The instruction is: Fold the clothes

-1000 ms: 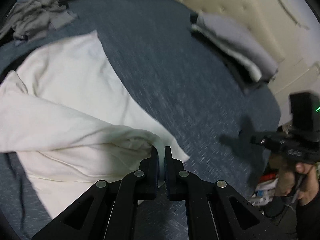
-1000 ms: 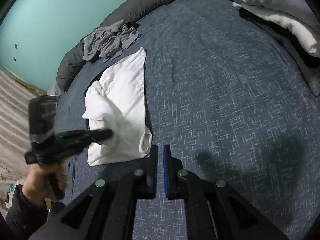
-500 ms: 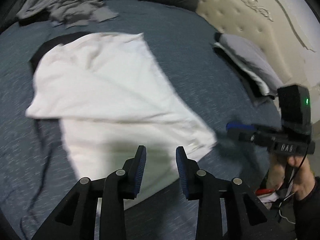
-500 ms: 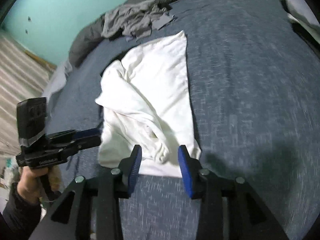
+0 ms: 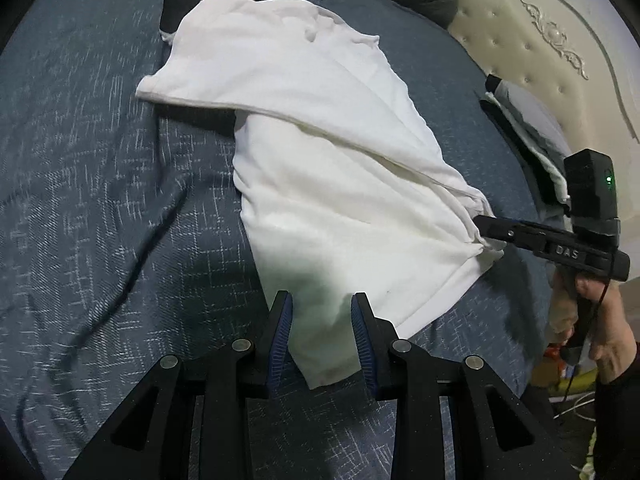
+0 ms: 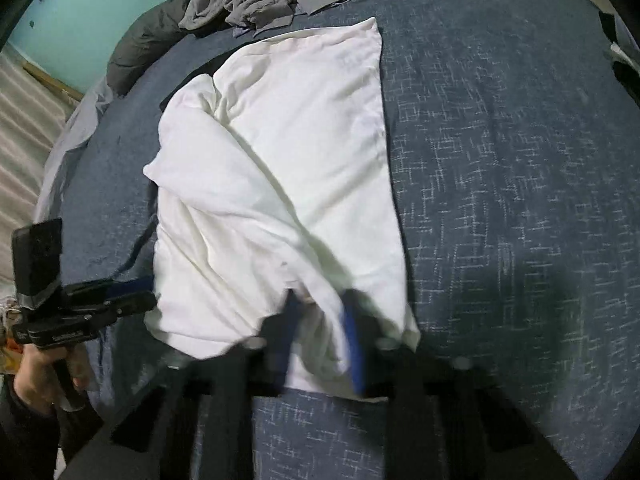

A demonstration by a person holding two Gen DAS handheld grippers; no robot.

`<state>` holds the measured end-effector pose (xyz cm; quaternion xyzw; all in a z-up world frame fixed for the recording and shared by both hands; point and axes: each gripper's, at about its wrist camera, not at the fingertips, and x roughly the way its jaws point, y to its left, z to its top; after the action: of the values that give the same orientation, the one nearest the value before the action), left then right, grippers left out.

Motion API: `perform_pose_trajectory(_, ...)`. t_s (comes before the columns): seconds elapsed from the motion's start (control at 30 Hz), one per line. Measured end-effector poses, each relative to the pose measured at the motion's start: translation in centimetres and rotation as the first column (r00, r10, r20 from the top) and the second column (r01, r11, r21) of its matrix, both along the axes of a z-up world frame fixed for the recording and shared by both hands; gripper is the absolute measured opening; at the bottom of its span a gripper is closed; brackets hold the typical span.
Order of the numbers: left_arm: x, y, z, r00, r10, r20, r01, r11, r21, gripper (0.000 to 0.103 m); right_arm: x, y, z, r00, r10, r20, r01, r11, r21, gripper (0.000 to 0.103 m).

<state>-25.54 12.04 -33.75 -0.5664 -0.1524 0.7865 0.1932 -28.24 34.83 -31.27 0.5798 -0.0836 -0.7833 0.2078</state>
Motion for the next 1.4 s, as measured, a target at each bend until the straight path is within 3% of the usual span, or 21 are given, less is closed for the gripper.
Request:
perform_pose_trajectory(0.07, 0.1, 0.0, -0.2, 1.0, -0.008, 0.004, 0.008, 1.0, 0.018, 0.006, 0.2, 0.1, 0.5, 1.0, 0.003, -0.008, -0.003, 1.0, -0.014, 0.007)
perform_pose_trajectory(0.17, 0.1, -0.1, 0.1, 1.0, -0.015, -0.001, 0.015, 0.999, 0.03, 0.005, 0.4, 0.5, 1.9, 1.0, -0.007, -0.015, 0.006, 0.998, -0.059, 0.005)
perform_pose_trajectory(0.33, 0.6, -0.2, 1.9, 0.999, -0.04, -0.027, 0.041, 0.999, 0.023, 0.004, 1.1, 1.7, 5.1, 0.999, -0.02, -0.032, 0.016, 0.992, -0.123, 0.004)
perform_pose_trajectory(0.4, 0.9, -0.2, 2.5, 0.998, -0.053, -0.034, 0.053, 0.999, 0.004, 0.004, 1.7, 2.3, 5.0, 0.999, -0.031, -0.02, 0.028, 0.993, -0.118, 0.003)
perform_pose_trajectory(0.53, 1.2, 0.5, 1.5, 0.997, -0.078, -0.015, 0.077, 0.995, -0.063, 0.005, 2.3, 3.1, 2.3, 0.998, -0.048, 0.031, 0.05, 0.997, -0.06, 0.002)
perform_pose_trajectory(0.67, 1.3, 1.3, -0.1, 0.997, -0.074, 0.009, 0.074, 0.994, -0.074, 0.005, 2.4, 3.7, -0.4, 0.997, -0.068, 0.046, 0.07, 0.997, -0.041, 0.002)
perform_pose_trajectory(0.97, 1.5, 0.5, 0.4, 0.998, -0.051, -0.022, 0.049, 0.996, -0.068, 0.005, 2.4, 3.8, 0.6, 1.0, -0.025, 0.013, 0.026, 0.999, -0.043, 0.003)
perform_pose_trajectory(1.13, 1.7, -1.2, 1.3, 0.997, -0.004, -0.074, -0.003, 0.996, -0.09, 0.005, 2.5, 3.3, 4.2, 0.995, 0.014, -0.096, -0.012, 1.0, 0.02, 0.006)
perform_pose_trajectory(1.2, 1.7, -1.9, 1.7, 0.995, 0.015, -0.095, -0.024, 0.995, -0.098, 0.006, 2.2, 2.5, 5.5, 0.989, 0.035, -0.144, -0.032, 0.999, 0.025, 0.018)
perform_pose_trajectory(1.27, 1.8, -2.6, 2.1, 0.993, 0.033, -0.117, -0.046, 0.993, -0.106, 0.006, 1.6, 0.5, 6.5, 0.978, 0.081, -0.193, -0.077, 0.997, 0.031, 0.024)
perform_pose_trajectory(1.4, 1.7, -5.1, 2.4, 0.985, 0.081, -0.151, -0.1, 0.987, -0.125, 0.013, 0.9, -3.9, 7.0, 0.95, 0.179, -0.255, -0.163, 0.983, 0.08, 0.024)
